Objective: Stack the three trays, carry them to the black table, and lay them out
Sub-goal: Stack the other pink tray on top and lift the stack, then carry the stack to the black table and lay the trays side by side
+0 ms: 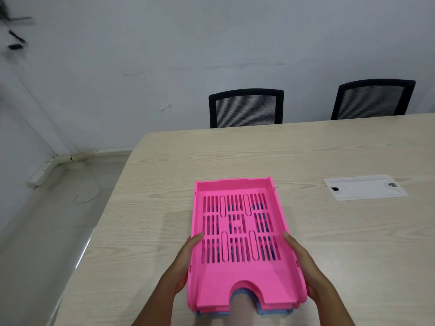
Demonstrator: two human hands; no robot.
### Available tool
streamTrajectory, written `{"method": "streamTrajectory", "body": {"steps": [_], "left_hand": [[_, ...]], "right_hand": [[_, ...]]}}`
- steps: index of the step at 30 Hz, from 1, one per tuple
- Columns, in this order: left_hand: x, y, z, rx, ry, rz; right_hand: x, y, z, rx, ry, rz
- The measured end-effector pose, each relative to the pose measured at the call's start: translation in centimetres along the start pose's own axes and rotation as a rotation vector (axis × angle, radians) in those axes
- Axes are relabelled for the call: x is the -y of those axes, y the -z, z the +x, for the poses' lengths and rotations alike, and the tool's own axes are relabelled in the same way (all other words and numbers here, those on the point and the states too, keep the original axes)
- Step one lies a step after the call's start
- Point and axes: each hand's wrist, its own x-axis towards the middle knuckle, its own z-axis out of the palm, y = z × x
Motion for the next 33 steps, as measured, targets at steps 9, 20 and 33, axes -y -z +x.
{"method": "streamTrajectory", "body": {"steps": [9,20,33], "left_hand": [[1.7,0.4,-0.5,-0.008,-0.034,-0.071],[5.4,5.7,-8.2,-0.245,-0.107,-0.319],[14.1,22.8,-25.3,-0.741,-0.257,-0.554]], "right_hand": [[-0.9,0.2,1.0,0.074,0.011,0.091],[0.6,-7.6,2.3,0.381,0.059,-0.073],[-4.7,-34.2,-2.1,0.815,-0.042,-0.374]]}}
